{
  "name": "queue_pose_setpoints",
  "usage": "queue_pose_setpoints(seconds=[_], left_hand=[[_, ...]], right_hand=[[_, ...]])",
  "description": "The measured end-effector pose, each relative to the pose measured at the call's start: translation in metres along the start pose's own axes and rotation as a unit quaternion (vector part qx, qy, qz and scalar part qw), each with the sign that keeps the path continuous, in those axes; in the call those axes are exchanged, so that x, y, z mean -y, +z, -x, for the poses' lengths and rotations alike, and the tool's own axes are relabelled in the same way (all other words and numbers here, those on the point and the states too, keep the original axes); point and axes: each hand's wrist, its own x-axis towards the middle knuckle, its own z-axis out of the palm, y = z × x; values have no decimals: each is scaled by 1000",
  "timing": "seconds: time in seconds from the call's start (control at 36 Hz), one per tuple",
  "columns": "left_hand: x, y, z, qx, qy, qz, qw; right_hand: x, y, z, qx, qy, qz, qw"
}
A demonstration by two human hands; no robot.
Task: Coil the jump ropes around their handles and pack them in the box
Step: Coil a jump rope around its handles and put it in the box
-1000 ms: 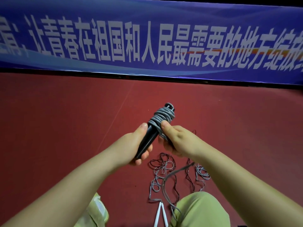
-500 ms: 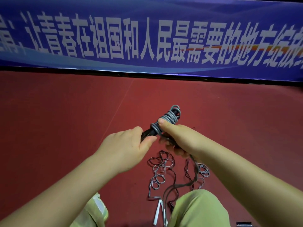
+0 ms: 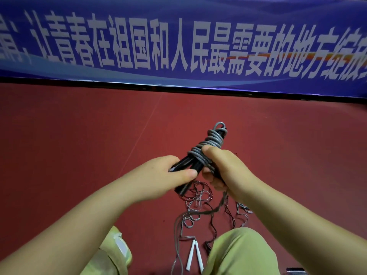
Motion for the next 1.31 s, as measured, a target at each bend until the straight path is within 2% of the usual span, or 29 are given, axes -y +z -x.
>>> queue_pose_setpoints(seconds=[0.03, 0.06, 0.08, 0.11, 0.17, 0.19, 0.22, 0.28, 0.33, 0.36, 0.47, 0.56, 0.61, 0.72, 0.78, 0.92, 0.97, 1.14, 1.31], left_hand=[[1, 0, 0, 40, -2, 104, 994], [2, 0, 1, 97, -21, 222, 970], [5, 0, 2, 167, -39, 331, 928], [9, 1, 2, 246, -45, 423, 871], [19, 6, 1, 365, -13, 533, 763], [22, 10, 1, 399, 5, 560, 726], [25, 14, 2, 422, 15, 574, 702], [26, 20, 5, 447, 21, 588, 673], [27, 21, 7, 449, 5, 599, 663], [27, 20, 8, 440, -9, 596, 672], [21, 14, 13, 361, -86, 557, 743], [13, 14, 17, 304, -109, 565, 760], [14, 15, 15, 265, -98, 562, 777], [14, 12, 14, 200, -80, 441, 871], [9, 11, 15, 150, -80, 384, 908], [12, 14, 7, -41, -85, 225, 970], [11, 18, 5, -73, -83, 206, 972], [4, 31, 10, -47, -44, 298, 952], [0, 28, 10, -40, -9, 267, 963]], right_hand=[[-1, 1, 0, 4, -11, -4, 1000], [-2, 1, 1, 12, -25, -11, 1000], [-3, 2, 2, 25, -44, -20, 999], [-3, 3, 4, 41, -66, -24, 997], [-1, 5, 8, 79, -101, -18, 992], [1, 5, 9, 98, -106, -4, 989], [3, 5, 10, 115, -104, 16, 988], [8, 2, 11, 138, -79, 41, 987], [11, -2, 12, 149, -47, 34, 987], [12, -4, 13, 150, -33, 36, 988], [12, -11, 17, 139, -15, 108, 984], [10, -11, 18, 124, -33, 151, 980], [9, -10, 17, 92, -41, 183, 978], [7, -9, 17, 3, -38, 253, 967], [5, -9, 19, -22, -39, 261, 964], [3, -12, 25, 20, -47, 246, 968], [1, -10, 26, 31, -57, 217, 974], [-5, -3, 19, -37, -70, 175, 981], [-5, -3, 20, -63, -59, 168, 982]])
